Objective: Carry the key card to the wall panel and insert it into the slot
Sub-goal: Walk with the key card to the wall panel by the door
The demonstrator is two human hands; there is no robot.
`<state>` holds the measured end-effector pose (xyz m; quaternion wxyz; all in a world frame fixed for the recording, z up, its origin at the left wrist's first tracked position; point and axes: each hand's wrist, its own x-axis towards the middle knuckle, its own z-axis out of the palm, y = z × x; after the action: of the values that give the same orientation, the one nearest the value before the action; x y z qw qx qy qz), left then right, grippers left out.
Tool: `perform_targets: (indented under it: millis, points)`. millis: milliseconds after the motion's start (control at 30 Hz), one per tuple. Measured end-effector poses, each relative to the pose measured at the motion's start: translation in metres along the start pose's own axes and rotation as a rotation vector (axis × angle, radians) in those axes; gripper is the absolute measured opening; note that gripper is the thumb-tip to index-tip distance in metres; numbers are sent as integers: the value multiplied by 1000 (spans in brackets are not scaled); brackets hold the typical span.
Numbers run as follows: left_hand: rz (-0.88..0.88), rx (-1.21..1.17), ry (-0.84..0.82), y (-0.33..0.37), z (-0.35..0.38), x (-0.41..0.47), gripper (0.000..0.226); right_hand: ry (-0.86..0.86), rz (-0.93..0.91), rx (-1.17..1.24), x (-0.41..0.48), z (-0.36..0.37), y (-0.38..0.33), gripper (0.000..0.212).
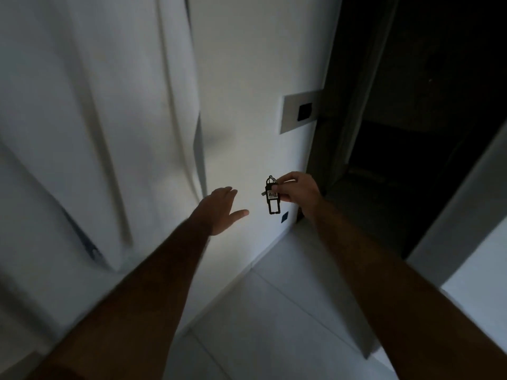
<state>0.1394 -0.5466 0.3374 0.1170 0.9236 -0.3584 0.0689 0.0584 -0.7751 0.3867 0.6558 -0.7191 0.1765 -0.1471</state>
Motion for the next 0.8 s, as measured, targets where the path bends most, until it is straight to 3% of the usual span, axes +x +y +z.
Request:
perform_targets:
  millis: [200, 533, 800]
  points:
    - [109, 4, 47, 43, -9, 72, 84, 59, -106, -16, 25, -64, -31, 24]
    - [242, 18, 146, 62, -31, 224, 87, 154, -210, -110, 98, -125, -82, 39]
    - [323, 51, 162, 80, -28, 323, 86, 202, -199, -117, 170, -169, -84, 34]
